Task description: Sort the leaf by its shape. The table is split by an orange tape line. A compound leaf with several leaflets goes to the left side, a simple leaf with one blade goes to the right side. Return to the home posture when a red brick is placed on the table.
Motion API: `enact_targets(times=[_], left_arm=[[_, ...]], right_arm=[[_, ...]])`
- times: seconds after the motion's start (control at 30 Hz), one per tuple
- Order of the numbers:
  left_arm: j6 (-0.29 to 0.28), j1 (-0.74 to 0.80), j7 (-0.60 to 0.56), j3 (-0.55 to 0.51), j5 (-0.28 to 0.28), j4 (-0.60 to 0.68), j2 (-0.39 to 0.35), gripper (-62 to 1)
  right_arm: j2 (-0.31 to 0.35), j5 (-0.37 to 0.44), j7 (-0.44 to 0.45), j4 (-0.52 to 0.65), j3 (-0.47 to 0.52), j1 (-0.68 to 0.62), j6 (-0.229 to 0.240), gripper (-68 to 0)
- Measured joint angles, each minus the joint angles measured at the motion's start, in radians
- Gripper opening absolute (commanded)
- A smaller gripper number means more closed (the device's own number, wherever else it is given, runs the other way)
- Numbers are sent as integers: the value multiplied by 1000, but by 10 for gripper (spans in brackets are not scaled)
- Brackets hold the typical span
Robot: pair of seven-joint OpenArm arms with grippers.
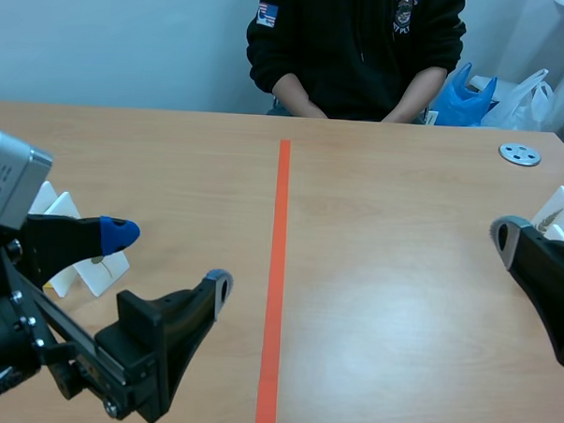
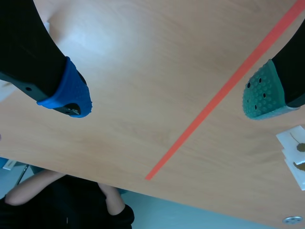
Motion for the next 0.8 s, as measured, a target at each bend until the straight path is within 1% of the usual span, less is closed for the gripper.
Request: enact_targets(times=[0.1, 0.27, 0.6, 0.8], left_arm=[[16, -9, 1, -20, -3, 0, 0, 14], [35, -14, 29, -46, -3, 0, 0, 14], [35, -14, 45, -50, -7, 37, 0, 14], [35, -14, 45, -50, -7, 38, 0, 14]], right_arm=[[0, 17, 0, 0, 25, -21, 2, 4], [0, 16, -14, 0, 27, -30, 4, 4], [0, 17, -12, 0, 27, -29, 3, 4], [0, 17, -12, 0, 27, -29, 3, 4]])
